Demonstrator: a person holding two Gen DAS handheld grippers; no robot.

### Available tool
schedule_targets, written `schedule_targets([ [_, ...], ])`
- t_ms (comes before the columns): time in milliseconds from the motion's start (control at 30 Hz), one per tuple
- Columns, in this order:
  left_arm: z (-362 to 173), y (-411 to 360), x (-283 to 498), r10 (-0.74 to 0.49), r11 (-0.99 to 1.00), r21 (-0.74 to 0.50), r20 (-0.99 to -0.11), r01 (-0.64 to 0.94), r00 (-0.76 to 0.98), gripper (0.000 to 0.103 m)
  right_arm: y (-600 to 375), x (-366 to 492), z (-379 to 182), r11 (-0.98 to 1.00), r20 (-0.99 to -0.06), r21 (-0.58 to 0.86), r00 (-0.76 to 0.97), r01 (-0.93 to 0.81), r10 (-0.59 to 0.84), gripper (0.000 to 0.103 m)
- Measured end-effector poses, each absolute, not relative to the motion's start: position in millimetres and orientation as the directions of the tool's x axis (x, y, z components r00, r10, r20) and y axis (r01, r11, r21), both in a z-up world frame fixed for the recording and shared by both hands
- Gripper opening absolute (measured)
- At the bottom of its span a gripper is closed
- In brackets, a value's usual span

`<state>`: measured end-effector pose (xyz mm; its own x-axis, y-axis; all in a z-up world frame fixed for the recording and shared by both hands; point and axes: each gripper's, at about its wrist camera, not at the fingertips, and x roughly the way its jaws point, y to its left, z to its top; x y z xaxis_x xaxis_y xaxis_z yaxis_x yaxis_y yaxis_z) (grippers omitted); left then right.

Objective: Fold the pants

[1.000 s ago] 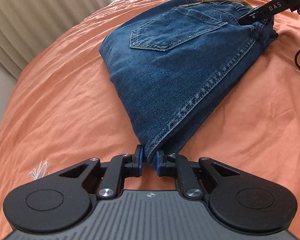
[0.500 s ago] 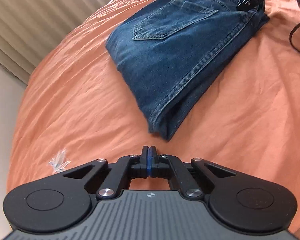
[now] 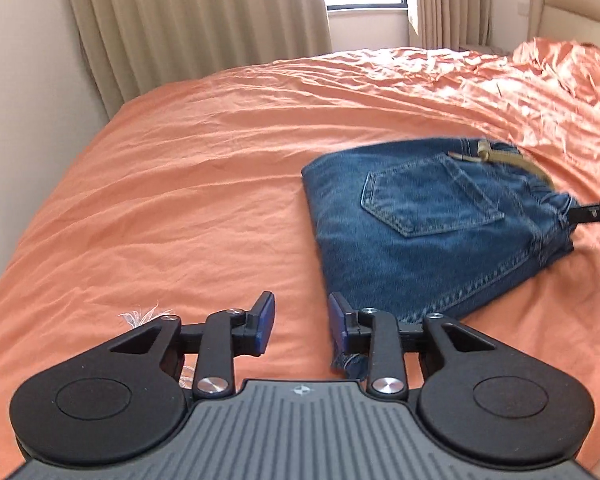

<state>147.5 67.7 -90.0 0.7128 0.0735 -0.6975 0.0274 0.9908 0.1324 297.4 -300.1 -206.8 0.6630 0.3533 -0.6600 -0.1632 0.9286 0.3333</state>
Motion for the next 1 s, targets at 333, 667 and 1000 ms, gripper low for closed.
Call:
schedule_targets([
  [333, -88, 91, 194, -0.137, 0.969, -0.24, -0.7, -0.051, 0.7, 0.065, -353, 315, -197, 0.884, -0.678, 0.466, 0.626, -0.039, 0.385, 0.077],
  [667, -148, 136, 246, -0.315, 0.844, -0.513, -0.708, -0.154, 0.632, 0.069, -382, 374, -228, 0.796, -0.657, 0.605, 0.57, 0.007, 0.494, 0.081],
  [1000, -208, 156, 289, -0.465, 0.71, -0.674, -0.667, -0.204, 0.583, 0.066, -380, 432, -292, 0.632, -0.577, 0.775, 0.433, 0.023, 0.692, 0.069],
])
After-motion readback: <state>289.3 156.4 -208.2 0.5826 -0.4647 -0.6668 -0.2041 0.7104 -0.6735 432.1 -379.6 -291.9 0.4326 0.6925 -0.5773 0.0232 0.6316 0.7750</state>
